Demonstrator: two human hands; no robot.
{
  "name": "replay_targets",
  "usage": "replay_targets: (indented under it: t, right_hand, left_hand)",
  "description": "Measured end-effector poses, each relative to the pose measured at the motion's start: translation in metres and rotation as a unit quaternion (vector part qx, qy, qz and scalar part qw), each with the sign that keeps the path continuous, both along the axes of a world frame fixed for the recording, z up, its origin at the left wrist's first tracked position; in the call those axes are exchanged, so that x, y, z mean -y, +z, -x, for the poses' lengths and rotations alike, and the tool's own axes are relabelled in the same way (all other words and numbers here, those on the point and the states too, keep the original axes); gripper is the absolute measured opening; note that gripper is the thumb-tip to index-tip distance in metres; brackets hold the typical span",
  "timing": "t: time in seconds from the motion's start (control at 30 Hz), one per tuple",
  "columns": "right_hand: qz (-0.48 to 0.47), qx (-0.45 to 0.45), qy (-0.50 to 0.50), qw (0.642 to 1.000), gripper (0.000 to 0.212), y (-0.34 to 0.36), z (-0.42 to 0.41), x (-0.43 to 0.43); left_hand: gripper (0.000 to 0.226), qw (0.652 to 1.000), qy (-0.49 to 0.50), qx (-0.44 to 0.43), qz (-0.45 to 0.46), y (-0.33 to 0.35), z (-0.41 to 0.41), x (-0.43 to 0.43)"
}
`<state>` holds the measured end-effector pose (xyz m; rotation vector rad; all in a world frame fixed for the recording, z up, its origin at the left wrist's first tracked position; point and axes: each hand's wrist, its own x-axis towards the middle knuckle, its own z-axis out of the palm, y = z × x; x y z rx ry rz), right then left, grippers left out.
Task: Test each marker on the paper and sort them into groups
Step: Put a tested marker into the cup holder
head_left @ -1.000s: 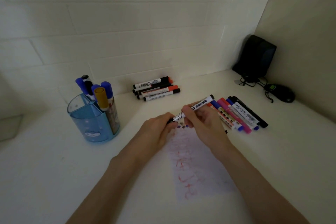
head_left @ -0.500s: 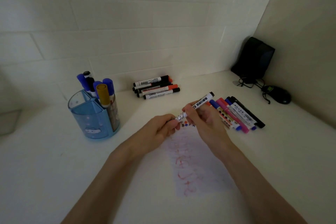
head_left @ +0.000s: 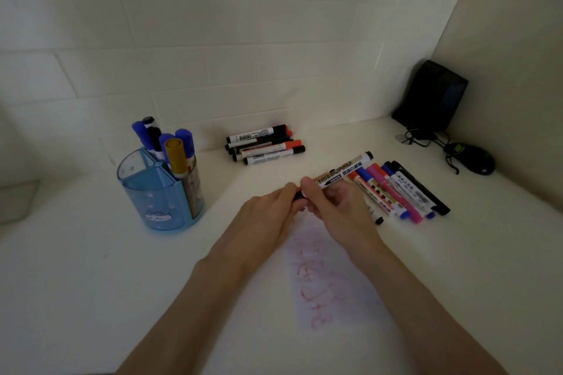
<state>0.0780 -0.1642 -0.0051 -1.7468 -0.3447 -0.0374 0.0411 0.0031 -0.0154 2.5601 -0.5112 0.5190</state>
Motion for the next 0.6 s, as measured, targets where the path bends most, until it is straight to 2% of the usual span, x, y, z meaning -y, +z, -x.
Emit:
replay_targets:
  t: [0.13, 0.17, 0.23, 0.3, 0.37, 0.43, 0.53, 0.57, 0.6]
  right_hand:
    - [0.034, 0.01, 0.02, 0.999, 0.04, 0.002, 0.002, 0.002]
    - [0.01, 0.006, -0.018, 1.0, 0.036, 0.007, -0.003, 0.008]
    - [-0.104, -0.006, -0.134, 0.985, 0.024, 0.023, -0.024, 0.04]
    - [-0.153, 0.016, -0.174, 0.973, 0.027, 0.032, -0.036, 0.07]
    - [-0.105, 0.026, -0.127, 0.986, 0.034, 0.024, -0.03, 0.067]
    - [-0.043, -0.001, -0.078, 0.996, 0.044, 0.014, -0.023, 0.048]
    - [0.007, 0.005, -0.085, 0.996, 0.078, 0.005, -0.025, 0.038]
    - [0.007, 0.007, -0.089, 0.996, 0.08, 0.004, -0.025, 0.036]
    - [0.002, 0.005, -0.09, 0.996, 0.071, 0.002, -0.025, 0.035]
  left_hand:
    - [0.024, 0.994, -0.045, -0.048, 0.086, 0.002, -0.001, 0.005]
    - [0.02, 0.991, -0.045, -0.073, 0.104, 0.0, 0.0, -0.003]
    - [0.02, 0.983, -0.024, -0.118, 0.138, -0.006, 0.003, -0.026]
    - [0.021, 0.977, -0.002, -0.109, 0.181, -0.007, 0.005, -0.044]
    - [0.017, 0.977, -0.001, -0.088, 0.192, -0.005, 0.004, -0.043]
    - [0.015, 0.98, -0.008, -0.102, 0.173, -0.005, -0.001, -0.032]
    - [0.03, 0.979, 0.013, -0.111, 0.172, -0.011, -0.003, -0.028]
    - [0.035, 0.977, 0.023, -0.107, 0.182, -0.012, -0.003, -0.031]
    - [0.038, 0.976, 0.032, -0.104, 0.19, -0.013, -0.003, -0.033]
